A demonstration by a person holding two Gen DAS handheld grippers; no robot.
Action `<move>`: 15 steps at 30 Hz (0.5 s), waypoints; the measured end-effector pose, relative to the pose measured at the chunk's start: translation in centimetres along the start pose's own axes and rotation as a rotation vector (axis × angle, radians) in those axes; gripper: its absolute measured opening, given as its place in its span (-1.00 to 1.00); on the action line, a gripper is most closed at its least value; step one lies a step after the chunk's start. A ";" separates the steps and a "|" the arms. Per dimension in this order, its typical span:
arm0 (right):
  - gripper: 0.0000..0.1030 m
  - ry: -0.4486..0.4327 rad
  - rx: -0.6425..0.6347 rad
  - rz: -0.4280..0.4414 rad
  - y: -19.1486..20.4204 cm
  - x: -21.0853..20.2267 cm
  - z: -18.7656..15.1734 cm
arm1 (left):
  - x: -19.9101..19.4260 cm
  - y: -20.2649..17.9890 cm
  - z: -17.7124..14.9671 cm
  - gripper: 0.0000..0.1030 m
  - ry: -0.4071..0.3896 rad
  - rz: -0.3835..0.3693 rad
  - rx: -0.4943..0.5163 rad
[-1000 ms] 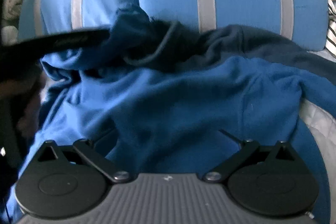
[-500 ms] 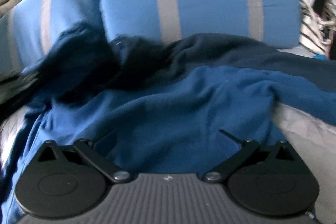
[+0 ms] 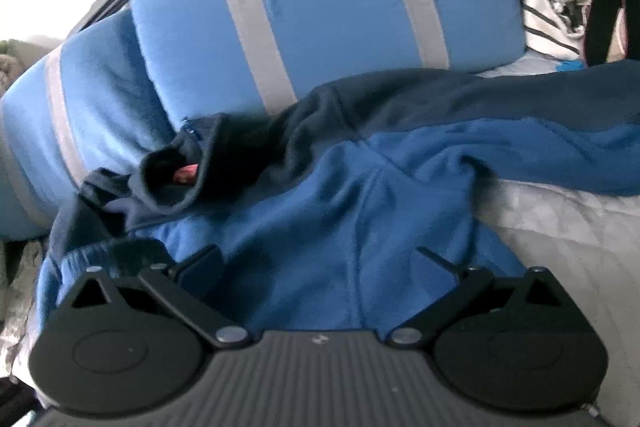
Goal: Fold clothes
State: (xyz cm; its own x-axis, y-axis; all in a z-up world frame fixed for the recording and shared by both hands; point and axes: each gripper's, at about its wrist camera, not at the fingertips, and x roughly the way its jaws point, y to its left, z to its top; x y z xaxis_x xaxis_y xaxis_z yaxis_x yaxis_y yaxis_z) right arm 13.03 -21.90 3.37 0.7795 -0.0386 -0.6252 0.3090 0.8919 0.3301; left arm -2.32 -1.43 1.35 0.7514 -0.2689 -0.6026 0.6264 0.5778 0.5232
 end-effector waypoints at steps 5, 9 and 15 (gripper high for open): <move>1.00 0.037 -0.020 0.012 1.2 0.7 -0.2 | -0.8 1.4 0.3 -0.14 -0.084 -0.044 -0.116; 1.00 0.052 -0.015 0.010 1.1 0.9 -0.3 | -1.4 4.1 1.7 0.44 -0.190 -0.066 -0.356; 1.00 0.085 0.007 0.017 0.7 1.1 -0.5 | 1.3 5.5 4.4 0.44 -0.143 -0.037 -0.505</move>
State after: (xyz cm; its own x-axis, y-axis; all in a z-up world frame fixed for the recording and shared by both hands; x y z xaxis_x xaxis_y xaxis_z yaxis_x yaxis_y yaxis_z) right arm 13.83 -21.11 2.51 0.7355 0.0150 -0.6773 0.3004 0.8889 0.3459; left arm 3.04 -2.02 6.13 0.7737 -0.3781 -0.5083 0.5014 0.8559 0.1265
